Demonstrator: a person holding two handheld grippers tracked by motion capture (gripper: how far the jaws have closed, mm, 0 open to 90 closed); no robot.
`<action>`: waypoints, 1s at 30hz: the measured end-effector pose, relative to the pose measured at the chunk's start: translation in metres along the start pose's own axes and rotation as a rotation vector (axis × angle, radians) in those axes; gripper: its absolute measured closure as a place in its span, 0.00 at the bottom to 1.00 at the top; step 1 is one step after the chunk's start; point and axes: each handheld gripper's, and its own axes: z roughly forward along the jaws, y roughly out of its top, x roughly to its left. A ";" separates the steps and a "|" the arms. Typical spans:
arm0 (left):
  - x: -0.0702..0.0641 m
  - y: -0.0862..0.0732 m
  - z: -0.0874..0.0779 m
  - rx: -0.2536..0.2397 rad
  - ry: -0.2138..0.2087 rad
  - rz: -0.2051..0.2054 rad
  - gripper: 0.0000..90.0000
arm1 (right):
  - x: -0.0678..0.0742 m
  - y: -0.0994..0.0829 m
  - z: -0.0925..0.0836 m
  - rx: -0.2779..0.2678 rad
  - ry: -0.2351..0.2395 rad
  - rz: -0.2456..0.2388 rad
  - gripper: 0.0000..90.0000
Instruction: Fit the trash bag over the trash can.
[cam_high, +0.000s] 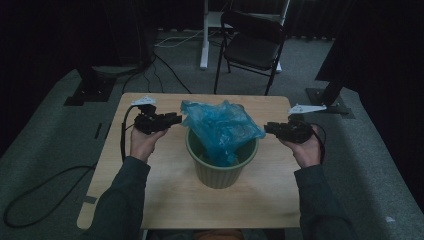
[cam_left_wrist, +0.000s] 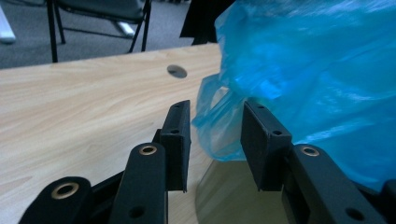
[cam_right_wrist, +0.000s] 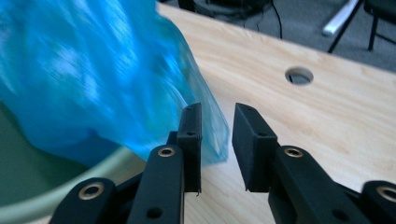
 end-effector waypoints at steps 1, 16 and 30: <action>-0.001 0.001 -0.002 -0.007 -0.006 0.002 0.69 | 0.001 0.001 -0.001 -0.005 0.001 -0.003 0.80; -0.034 0.007 0.012 0.033 -0.070 0.134 0.69 | 0.025 0.008 0.016 0.020 0.114 -0.044 0.73; -0.047 -0.003 -0.002 0.048 -0.034 0.192 1.00 | 0.030 -0.009 -0.005 0.010 0.110 -0.078 0.99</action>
